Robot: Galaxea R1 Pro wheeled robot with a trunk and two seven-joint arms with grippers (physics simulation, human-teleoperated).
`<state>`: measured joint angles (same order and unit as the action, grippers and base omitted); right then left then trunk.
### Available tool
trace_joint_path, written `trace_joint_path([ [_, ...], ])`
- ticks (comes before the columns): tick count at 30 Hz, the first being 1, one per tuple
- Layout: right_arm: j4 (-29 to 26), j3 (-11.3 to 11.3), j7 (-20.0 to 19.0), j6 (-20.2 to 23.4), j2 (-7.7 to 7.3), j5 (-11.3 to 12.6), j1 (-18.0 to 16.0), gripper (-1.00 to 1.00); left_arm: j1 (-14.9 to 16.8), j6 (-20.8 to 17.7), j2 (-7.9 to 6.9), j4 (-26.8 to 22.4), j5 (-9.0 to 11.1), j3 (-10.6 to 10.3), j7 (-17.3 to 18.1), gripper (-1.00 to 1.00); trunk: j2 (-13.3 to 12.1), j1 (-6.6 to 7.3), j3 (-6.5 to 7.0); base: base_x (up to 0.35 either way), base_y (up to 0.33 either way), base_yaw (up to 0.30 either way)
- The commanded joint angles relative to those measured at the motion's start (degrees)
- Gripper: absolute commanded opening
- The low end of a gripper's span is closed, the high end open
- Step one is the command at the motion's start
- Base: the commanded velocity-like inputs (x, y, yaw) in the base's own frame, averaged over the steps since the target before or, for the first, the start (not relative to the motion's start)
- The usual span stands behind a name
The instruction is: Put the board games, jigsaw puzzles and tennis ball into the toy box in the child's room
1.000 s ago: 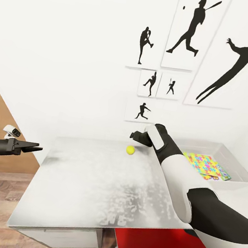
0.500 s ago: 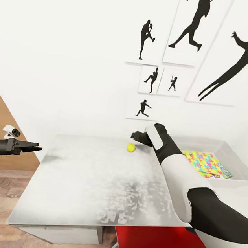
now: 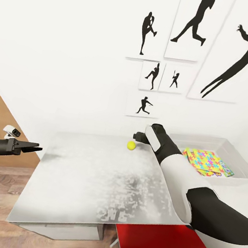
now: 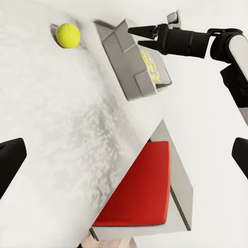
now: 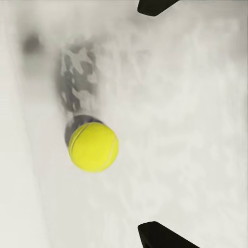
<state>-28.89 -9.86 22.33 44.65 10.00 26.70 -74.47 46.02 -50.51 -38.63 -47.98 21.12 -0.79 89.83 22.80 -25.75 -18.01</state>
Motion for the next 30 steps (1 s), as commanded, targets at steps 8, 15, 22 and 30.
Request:
trace_joint_path([
  [8,0.0,-0.3,0.4,-0.1,0.0,0.3,-0.1,1.0,0.0,-0.6,-0.11,0.0,0.1,-0.1,0.2,1.0,0.1,-0.03,-0.87,0.0,0.0,0.0],
  [15,0.0,-0.4,0.3,-0.2,0.0,0.3,-0.1,1.0,0.0,-0.5,-2.81,0.7,0.3,-0.1,0.2,1.0,0.1,-0.03,-1.53,0.0,0.0,0.0],
  [22,0.0,-0.4,0.2,-0.2,0.0,0.3,-0.1,1.0,0.0,0.6,-5.87,4.2,0.5,-0.1,0.2,1.0,0.1,-0.03,-2.19,0.0,0.0,0.0],
  [30,-0.1,-0.4,0.2,-0.2,0.0,0.3,-0.1,1.0,0.0,2.4,-8.77,6.1,1.9,-0.1,0.2,1.0,0.1,-0.03,-2.95,0.0,0.0,0.0],
])
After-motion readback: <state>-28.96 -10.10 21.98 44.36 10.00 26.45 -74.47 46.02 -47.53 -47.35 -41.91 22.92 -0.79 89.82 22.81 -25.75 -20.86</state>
